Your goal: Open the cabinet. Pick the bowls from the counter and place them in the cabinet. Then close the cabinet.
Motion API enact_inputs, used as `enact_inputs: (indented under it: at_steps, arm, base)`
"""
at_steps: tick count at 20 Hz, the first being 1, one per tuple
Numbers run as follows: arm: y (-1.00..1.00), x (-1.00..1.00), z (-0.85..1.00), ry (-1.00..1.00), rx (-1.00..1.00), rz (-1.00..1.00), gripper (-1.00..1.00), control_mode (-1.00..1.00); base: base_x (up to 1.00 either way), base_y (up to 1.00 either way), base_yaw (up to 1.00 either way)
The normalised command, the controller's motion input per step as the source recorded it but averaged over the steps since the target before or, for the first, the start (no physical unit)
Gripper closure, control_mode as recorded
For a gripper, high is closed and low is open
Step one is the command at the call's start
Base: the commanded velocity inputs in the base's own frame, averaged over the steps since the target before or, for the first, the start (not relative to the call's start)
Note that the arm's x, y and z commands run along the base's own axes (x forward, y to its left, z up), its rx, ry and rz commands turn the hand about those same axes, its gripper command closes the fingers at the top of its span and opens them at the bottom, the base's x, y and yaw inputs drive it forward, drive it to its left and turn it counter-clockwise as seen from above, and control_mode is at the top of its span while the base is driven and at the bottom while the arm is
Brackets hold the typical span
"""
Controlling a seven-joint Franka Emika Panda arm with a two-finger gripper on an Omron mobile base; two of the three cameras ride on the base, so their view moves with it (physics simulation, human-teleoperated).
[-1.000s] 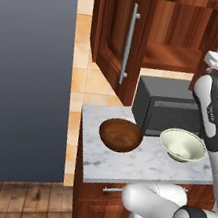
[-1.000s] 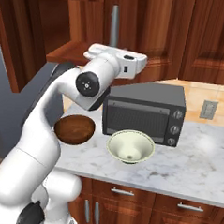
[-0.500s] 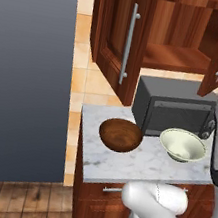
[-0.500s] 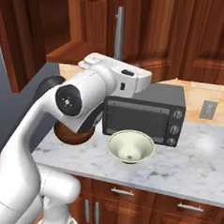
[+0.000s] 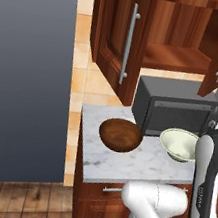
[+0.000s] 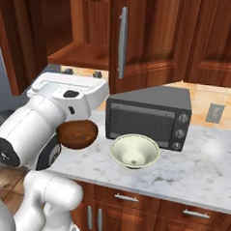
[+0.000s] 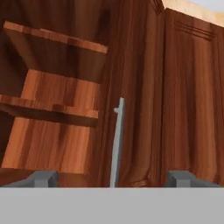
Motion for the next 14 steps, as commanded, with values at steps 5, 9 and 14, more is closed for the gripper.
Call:
enact_inputs:
  at_steps: [5,9,14]
  arm:
    - [0.98,-0.06,0.07,0.00,-0.24,0.11,-1.00,-1.00]
    - [0.33,0.32,0.14,0.04,-0.07,0.06,-1.00,-1.00]
    - [0.00,0.74,0.00,0.20,0.02,0.00,-1.00,-1.00]
  base:
    - [0.00,0.00,0.00]
    - [0.00,0.00,0.00]
    - [0.00,0.00,0.00]
